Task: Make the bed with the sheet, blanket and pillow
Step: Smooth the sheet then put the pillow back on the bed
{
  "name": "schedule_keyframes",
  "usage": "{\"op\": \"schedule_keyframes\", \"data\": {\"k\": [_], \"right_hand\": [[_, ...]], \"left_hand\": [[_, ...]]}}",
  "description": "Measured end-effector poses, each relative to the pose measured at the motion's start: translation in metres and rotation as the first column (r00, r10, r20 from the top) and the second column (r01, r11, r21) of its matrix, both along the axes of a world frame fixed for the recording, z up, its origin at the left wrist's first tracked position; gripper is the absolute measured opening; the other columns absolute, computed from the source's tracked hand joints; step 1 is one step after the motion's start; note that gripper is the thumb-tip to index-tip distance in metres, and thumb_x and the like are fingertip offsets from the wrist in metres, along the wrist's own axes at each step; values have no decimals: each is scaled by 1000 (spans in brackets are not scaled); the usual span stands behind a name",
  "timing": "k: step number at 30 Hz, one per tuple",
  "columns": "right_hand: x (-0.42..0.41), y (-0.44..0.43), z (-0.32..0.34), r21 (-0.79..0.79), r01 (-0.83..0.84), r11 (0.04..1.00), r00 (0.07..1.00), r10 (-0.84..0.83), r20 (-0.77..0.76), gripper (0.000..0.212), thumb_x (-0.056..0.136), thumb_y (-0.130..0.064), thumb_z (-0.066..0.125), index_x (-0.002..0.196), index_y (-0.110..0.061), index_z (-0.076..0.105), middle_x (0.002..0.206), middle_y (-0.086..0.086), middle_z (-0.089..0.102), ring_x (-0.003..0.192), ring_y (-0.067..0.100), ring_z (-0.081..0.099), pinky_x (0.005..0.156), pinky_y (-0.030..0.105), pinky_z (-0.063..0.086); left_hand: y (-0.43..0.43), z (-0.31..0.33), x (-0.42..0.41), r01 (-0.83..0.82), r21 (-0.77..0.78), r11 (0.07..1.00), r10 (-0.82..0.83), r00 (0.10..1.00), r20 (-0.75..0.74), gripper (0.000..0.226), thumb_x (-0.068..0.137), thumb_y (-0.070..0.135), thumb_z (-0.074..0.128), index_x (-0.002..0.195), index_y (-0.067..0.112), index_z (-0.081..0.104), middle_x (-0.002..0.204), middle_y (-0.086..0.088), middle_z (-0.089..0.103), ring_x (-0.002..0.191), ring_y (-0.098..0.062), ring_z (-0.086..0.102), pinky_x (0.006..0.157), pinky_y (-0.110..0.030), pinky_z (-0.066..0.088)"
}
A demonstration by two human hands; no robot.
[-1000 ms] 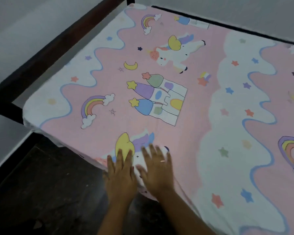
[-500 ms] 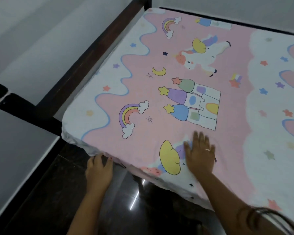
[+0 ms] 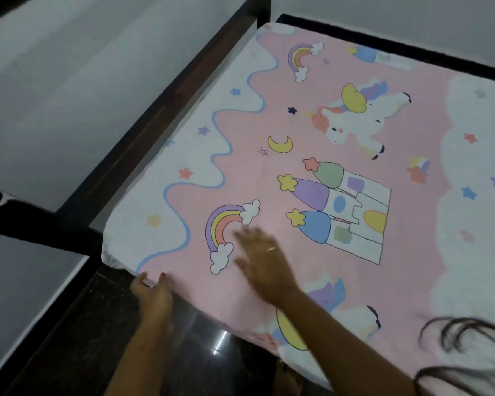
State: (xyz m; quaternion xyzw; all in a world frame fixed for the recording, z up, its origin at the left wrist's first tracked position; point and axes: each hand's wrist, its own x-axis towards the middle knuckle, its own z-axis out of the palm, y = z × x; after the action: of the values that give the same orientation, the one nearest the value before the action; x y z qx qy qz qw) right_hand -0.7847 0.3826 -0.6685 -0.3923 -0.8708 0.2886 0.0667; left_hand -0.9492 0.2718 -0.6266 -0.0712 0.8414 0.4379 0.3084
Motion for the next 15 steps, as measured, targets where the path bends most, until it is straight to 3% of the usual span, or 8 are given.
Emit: {"op": "schedule_keyframes", "data": {"k": [3,5,7,11,15], "right_hand": [[53,42,-19,115,303,946,911,-323,256,70,89,-55,14,148,-21,31,153,5,32,142,27,29,113,49,24],[72,47,-28,146,368,918,842,-396,366,77,89,-61,3,150,-21,26,156,5,27,144,27,24,114,49,20],[60,34,-31,166,399,902,824,-432,365,79,91,-62,-3,149,-19,29,155,7,29,143,29,25,113,50,19],[-7,-9,-26,169,319,933,888,-356,290,65,95,-54,11,147,-21,34,151,6,36,140,29,32,113,49,21],[-80,-42,-16,98,143,985,954,-163,252,61,91,-53,28,142,-22,43,146,3,45,134,26,43,109,49,26]], "left_hand": [[1,-7,-17,-125,0,992,125,992,-9,48,96,18,52,136,6,29,135,-21,43,119,-34,48,87,-33,38],[-1,-14,-29,-145,-19,989,145,989,-18,41,96,23,53,127,2,39,129,-21,49,108,-31,52,85,-34,40],[-5,-23,-40,-39,-94,995,30,996,-87,30,97,28,49,109,0,51,118,-23,56,98,-30,53,85,-36,40],[-16,-29,-50,244,-240,940,-308,907,-288,38,100,30,39,101,-2,59,108,-26,61,100,-38,55,78,-38,37],[-28,-30,-63,360,-262,895,-434,839,-329,36,100,31,39,84,5,58,94,-21,64,85,-32,56,69,-35,36]]}}
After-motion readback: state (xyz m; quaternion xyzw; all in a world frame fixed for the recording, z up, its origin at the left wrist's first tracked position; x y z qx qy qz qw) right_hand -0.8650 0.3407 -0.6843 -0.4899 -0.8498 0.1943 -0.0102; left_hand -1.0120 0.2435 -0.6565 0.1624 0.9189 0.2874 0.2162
